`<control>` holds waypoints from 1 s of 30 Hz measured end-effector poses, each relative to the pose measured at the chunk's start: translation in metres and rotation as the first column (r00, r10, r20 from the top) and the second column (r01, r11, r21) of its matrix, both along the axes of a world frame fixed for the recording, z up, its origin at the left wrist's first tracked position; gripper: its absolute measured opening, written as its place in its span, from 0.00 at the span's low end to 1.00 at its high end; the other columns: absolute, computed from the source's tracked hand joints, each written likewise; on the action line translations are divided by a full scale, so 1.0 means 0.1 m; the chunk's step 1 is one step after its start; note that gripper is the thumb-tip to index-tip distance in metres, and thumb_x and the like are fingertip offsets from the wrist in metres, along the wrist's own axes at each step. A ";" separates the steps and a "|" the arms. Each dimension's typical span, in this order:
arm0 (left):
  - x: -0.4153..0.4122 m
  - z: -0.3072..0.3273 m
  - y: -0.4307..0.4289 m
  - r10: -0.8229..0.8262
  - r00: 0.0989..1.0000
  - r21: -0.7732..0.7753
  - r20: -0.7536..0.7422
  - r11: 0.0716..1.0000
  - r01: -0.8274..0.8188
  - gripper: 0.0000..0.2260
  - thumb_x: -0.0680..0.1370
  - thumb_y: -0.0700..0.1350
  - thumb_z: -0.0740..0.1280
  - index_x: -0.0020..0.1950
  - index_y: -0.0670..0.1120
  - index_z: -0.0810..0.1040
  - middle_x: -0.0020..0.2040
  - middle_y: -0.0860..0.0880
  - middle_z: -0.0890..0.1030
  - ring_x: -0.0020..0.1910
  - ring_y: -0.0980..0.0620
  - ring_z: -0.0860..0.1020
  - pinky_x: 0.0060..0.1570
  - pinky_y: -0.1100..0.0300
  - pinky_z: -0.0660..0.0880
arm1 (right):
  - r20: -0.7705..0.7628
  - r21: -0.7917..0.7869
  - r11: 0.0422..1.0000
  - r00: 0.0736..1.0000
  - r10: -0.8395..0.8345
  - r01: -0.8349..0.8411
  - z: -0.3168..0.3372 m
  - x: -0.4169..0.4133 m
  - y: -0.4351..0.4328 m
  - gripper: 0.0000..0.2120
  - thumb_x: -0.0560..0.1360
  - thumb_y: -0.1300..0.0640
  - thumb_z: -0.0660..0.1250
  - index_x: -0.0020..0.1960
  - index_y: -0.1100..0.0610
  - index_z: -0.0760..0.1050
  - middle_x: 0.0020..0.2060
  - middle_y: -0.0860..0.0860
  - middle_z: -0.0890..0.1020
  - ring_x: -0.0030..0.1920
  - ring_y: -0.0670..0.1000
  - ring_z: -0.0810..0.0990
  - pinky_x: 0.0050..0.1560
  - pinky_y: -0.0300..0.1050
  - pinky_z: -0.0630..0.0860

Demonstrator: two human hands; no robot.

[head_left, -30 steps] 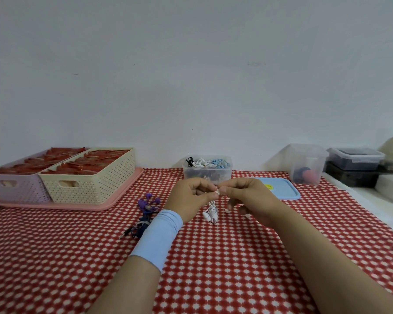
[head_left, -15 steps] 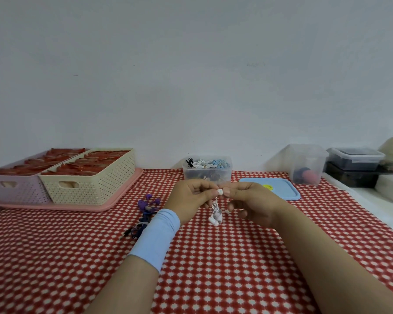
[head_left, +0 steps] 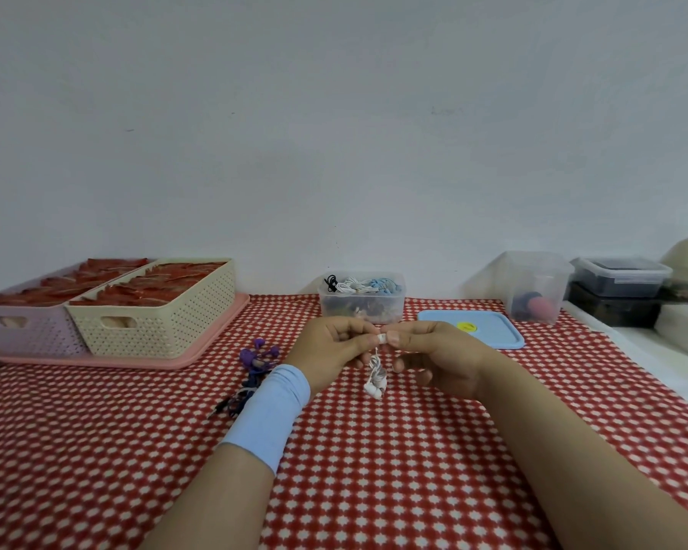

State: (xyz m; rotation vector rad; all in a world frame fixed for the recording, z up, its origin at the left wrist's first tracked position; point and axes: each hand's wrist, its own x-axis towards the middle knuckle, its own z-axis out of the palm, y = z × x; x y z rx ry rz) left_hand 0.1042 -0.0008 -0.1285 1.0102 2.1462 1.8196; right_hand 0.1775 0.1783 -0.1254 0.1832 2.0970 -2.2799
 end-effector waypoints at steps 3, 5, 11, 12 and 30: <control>0.01 0.01 0.01 -0.012 1.000 0.021 0.023 1.000 0.012 0.05 0.75 0.37 0.72 0.47 0.46 0.84 0.34 0.48 0.83 0.33 0.55 0.80 0.42 0.62 0.81 | 0.005 -0.021 0.999 1.000 0.028 -0.028 0.00 0.00 0.01 0.20 0.69 0.56 0.73 0.60 0.59 0.82 0.41 0.51 0.85 0.33 0.46 0.80 0.21 0.33 0.63; 0.00 0.00 0.02 -0.017 1.000 0.020 0.013 1.000 0.017 0.05 0.75 0.37 0.72 0.47 0.45 0.84 0.35 0.48 0.83 0.33 0.55 0.80 0.42 0.62 0.80 | 0.001 0.034 0.999 1.000 0.002 -0.002 0.00 -0.02 0.01 0.18 0.67 0.55 0.74 0.56 0.58 0.84 0.39 0.50 0.85 0.33 0.46 0.79 0.21 0.34 0.63; -0.04 -0.04 0.03 0.003 1.000 0.015 0.030 1.000 -0.004 0.05 0.76 0.36 0.70 0.49 0.45 0.83 0.37 0.46 0.83 0.34 0.52 0.80 0.40 0.61 0.80 | -0.037 0.074 0.995 0.997 -0.064 0.067 -0.02 -0.04 -0.02 0.11 0.73 0.56 0.73 0.55 0.57 0.85 0.43 0.52 0.86 0.32 0.47 0.78 0.21 0.34 0.62; -0.05 -0.03 0.04 0.000 0.999 0.024 0.038 1.000 -0.001 0.07 0.77 0.36 0.69 0.51 0.46 0.83 0.38 0.46 0.84 0.35 0.52 0.80 0.40 0.60 0.80 | -0.061 0.067 0.995 0.995 -0.074 0.078 -0.01 -0.03 -0.02 0.11 0.75 0.56 0.72 0.56 0.56 0.84 0.44 0.51 0.86 0.32 0.47 0.78 0.22 0.35 0.62; -0.12 0.06 -0.09 0.040 0.993 0.165 0.112 0.985 -0.059 0.07 0.77 0.35 0.70 0.54 0.40 0.80 0.41 0.43 0.82 0.35 0.48 0.80 0.35 0.57 0.80 | -0.234 0.534 0.835 0.972 -0.006 0.134 -0.03 -0.03 -0.17 0.02 0.76 0.57 0.74 0.45 0.55 0.85 0.39 0.51 0.86 0.37 0.48 0.80 0.39 0.40 0.78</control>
